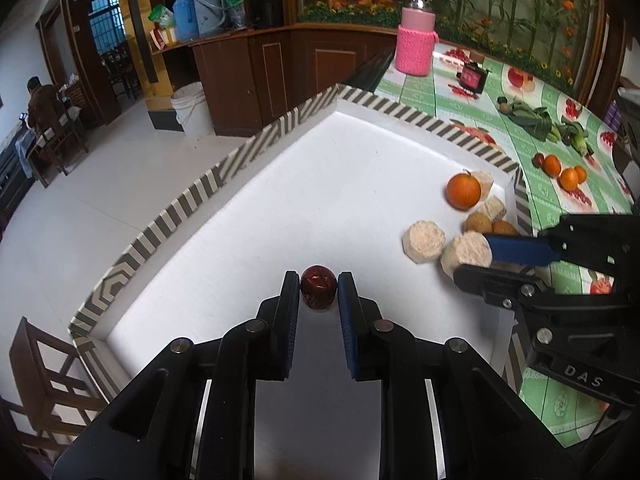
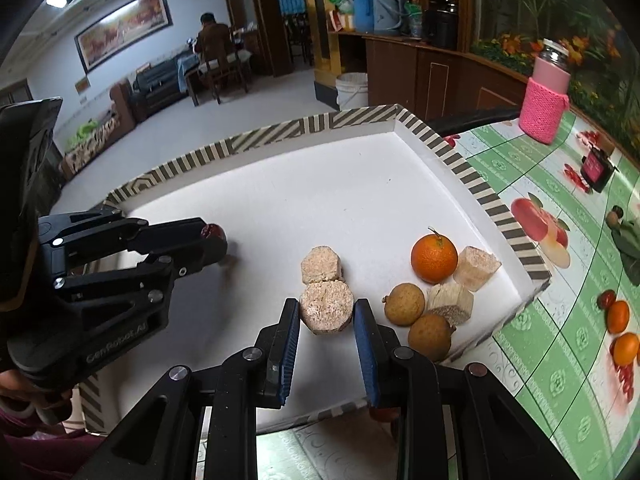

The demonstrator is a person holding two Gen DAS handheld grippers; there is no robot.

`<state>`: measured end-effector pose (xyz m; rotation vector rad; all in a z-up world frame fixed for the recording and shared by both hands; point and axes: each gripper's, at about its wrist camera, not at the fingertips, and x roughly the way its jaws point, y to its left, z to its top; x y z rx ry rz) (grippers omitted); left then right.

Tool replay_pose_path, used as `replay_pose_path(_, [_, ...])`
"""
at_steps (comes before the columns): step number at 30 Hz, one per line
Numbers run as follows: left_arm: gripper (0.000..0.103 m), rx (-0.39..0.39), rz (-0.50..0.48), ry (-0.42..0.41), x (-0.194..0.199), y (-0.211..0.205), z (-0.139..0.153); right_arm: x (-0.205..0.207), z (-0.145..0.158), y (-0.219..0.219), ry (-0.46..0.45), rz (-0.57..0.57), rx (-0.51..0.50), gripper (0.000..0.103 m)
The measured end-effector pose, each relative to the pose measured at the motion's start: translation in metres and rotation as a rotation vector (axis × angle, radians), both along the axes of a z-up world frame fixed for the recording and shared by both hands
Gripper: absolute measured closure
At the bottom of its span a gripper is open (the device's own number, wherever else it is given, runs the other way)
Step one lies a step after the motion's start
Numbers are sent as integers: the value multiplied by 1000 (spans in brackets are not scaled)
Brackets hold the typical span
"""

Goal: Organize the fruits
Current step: 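Carry the date and cake over the tray and open both tools, then move both tools back over the table toward two oranges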

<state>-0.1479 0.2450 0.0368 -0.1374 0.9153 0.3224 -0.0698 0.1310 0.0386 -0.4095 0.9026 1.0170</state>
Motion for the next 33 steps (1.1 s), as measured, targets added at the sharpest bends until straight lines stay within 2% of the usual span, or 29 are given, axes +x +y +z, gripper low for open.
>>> replay_pose_path(6, [84, -21, -4, 28, 3, 2, -4, 3, -9, 7, -3, 18, -50, 76])
replay_pose_path(8, [80, -32, 2, 43, 4, 3, -6, 2, -11, 8, -5, 25, -59, 76])
replay_pose_path(12, [52, -48, 8, 41, 2, 6, -7, 2, -9, 5, -12, 22, -40, 76])
replay_pose_path(14, [45, -48, 14, 35, 1, 6, -5, 3, -8, 0, -3, 10, -14, 75])
replay_pose_path(19, [44, -12, 19, 38, 1, 2, -4, 3, -3, -15, 19, -15, 37, 75])
replay_pose_path(25, [44, 12, 15, -8, -3, -8, 12, 9, 10, -42, 48, -81, 120, 75])
replay_pose_path(33, [44, 20, -50, -66, 3, -49, 34, 26, 9, -89, 60, -194, 151, 75])
